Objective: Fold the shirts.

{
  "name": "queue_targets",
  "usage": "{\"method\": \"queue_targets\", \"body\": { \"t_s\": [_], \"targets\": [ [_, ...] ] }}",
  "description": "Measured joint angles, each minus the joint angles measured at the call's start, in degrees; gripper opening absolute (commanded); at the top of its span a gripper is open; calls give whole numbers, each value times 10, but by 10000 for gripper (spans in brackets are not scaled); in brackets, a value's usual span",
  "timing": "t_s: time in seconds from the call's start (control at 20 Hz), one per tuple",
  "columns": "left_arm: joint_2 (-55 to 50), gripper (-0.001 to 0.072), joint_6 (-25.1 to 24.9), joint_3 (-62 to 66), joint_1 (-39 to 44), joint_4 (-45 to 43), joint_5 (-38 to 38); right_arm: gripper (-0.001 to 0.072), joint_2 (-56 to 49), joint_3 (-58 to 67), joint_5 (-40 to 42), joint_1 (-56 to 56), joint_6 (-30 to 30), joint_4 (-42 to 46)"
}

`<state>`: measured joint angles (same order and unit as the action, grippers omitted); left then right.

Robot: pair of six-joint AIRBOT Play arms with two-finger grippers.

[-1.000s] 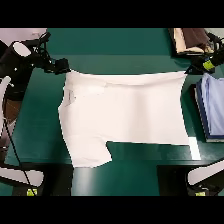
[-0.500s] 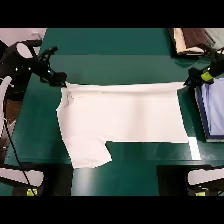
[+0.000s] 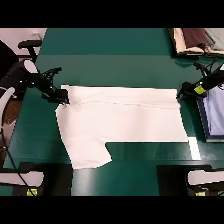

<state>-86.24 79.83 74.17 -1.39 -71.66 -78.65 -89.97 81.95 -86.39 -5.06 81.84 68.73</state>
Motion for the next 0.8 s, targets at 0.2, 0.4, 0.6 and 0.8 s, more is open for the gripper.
{"method": "queue_targets", "body": {
  "t_s": [0.2, 0.4, 0.6, 0.8],
  "targets": [
    [121, 430, 16, -106, 0, -16, -2, 346, 74, -31, -8, -11, 0, -1],
    [263, 430, 46, -275, 0, -23, -12, 346, 158, -91, 7, -15, 0, -2],
    [356, 430, 74, -407, 0, -2, -17, 345, 210, -139, 29, -15, 0, -2],
    [383, 430, 84, -485, 0, 37, 2, 345, 236, -155, 37, -15, -1, -2]
  ]
}}
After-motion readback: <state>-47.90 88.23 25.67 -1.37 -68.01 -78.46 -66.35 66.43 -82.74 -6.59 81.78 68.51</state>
